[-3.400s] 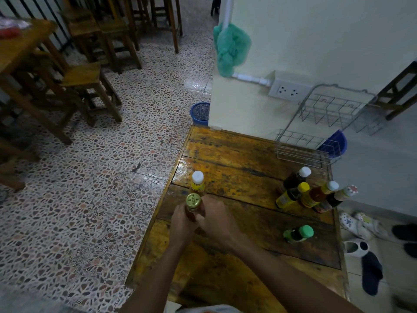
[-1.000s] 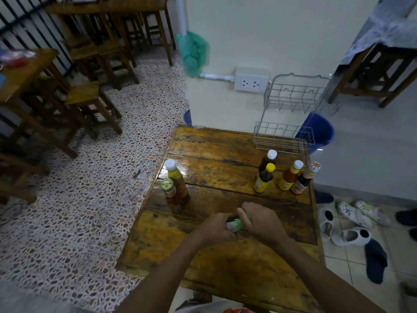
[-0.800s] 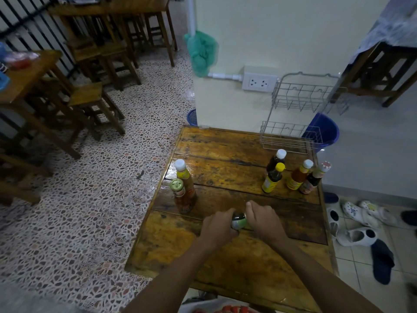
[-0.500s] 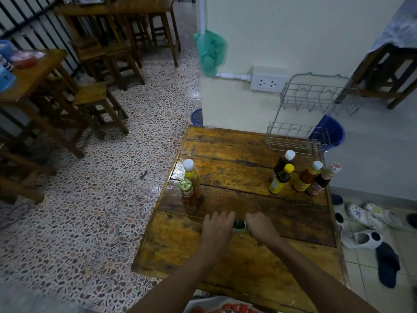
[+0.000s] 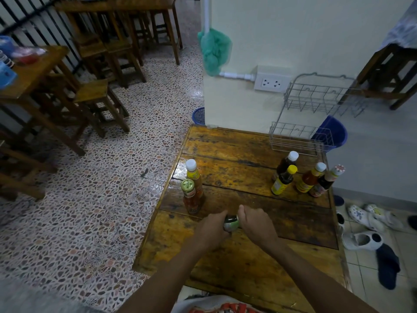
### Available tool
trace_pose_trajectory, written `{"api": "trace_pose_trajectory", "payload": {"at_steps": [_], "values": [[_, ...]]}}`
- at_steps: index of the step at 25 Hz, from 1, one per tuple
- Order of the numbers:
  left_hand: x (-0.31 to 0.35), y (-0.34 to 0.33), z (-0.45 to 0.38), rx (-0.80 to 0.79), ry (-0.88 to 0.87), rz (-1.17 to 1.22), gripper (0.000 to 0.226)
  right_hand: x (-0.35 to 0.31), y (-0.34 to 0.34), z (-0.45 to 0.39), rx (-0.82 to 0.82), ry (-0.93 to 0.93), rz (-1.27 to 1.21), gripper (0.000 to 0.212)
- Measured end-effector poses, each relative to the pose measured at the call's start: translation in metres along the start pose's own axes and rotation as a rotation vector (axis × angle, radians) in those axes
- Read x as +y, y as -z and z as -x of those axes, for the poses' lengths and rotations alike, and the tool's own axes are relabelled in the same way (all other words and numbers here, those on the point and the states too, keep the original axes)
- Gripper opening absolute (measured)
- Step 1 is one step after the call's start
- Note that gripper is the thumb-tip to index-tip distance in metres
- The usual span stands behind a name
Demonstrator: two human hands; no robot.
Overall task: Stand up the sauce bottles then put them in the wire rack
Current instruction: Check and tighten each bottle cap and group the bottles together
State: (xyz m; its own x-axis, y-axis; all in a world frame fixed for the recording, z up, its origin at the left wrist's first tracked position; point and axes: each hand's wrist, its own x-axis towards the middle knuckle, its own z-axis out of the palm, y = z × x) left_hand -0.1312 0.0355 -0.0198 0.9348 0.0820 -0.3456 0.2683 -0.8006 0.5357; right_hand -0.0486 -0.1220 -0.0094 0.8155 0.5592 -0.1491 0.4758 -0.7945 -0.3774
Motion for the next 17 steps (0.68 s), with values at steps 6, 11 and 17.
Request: {"api": "trace_pose_trajectory", "payload": {"at_steps": [6, 11, 17], "values": [[-0.01, -0.025, 0.02, 0.214, -0.051, -0.38, 0.044, -0.008, -0.014, -0.009, -0.543, -0.279, -0.144, 0.028], [-0.04, -0.029, 0.034, 0.215, 0.052, -0.175, 0.053, -0.035, -0.017, -0.01, -0.458, -0.373, -0.447, 0.058], [-0.079, -0.016, 0.044, 0.335, 0.151, 0.245, 0.05, -0.087, -0.038, -0.019, -0.226, 0.098, -0.24, 0.032]]}}
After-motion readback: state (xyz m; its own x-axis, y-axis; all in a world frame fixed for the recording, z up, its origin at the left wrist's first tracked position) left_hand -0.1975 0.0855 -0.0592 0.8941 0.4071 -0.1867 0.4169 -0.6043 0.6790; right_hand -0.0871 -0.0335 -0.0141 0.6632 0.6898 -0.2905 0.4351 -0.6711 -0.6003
